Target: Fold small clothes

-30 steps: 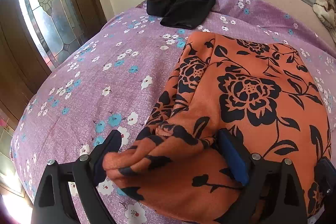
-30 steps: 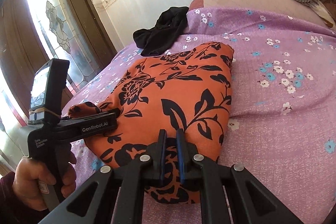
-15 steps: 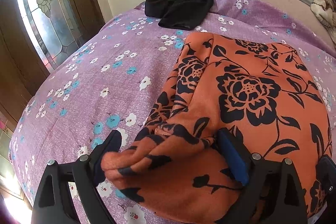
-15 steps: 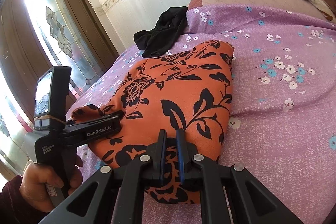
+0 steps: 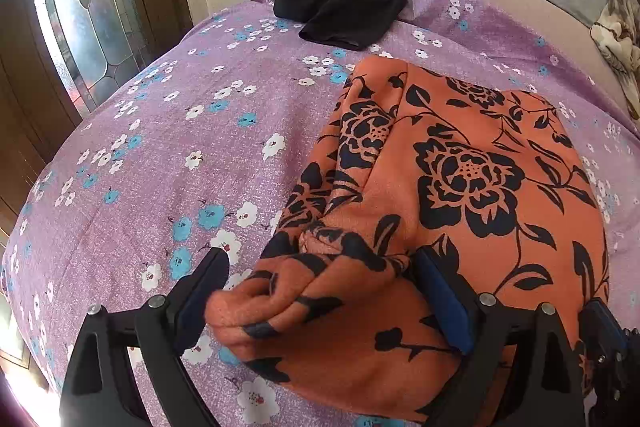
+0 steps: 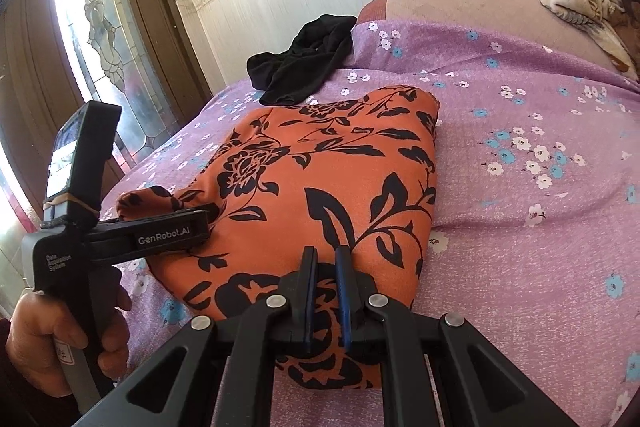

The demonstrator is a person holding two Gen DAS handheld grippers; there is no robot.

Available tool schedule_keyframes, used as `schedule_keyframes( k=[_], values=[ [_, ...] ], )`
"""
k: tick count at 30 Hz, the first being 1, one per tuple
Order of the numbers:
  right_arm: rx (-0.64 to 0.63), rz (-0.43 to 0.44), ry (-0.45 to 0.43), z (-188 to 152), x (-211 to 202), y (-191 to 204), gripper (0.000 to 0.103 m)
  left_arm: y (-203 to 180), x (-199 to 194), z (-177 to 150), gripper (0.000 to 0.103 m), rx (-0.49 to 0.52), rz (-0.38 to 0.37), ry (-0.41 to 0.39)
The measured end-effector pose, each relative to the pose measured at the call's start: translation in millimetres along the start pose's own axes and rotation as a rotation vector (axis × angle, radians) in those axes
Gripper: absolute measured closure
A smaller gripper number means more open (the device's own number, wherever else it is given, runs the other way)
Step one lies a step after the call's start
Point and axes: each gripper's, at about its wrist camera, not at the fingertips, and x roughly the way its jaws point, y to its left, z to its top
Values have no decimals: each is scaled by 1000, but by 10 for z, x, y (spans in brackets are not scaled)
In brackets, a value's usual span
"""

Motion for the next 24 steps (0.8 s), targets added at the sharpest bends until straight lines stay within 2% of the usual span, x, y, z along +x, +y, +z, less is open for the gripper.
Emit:
schedule_keyframes(
  k=[5,10,13,14,15,16,17,18,21,22,24],
  values=[
    [-8,-18,16,32,-24,34,91,175,-103,73,10,-43,-36,8],
    [75,-15,80,252,-105,14,90,329,-205,127,10,-69,-1,-35],
    [114,-26,13,482,-203,-40,90,368,-223,165,10,-80,3,-44],
    [126,-27,-8,557,-213,-70,87,365,-210,176,10,-78,10,-44],
    [139,-37,-13,631,-185,-107,82,358,-180,186,10,-72,16,-36],
    [155,-57,-7,680,-131,-151,62,351,-137,192,10,-70,18,-20],
    [177,-71,13,695,-45,-200,26,341,-85,191,9,-70,15,1],
    [199,-62,49,679,69,-250,17,333,-23,191,9,-70,4,26],
    [265,-50,298,436,599,-376,19,301,148,150,9,-77,-72,116],
    [308,-39,279,364,618,-421,19,318,166,147,9,-96,-97,127],
    [315,-22,201,376,493,-407,21,367,150,170,9,-121,-125,134]
  ],
)
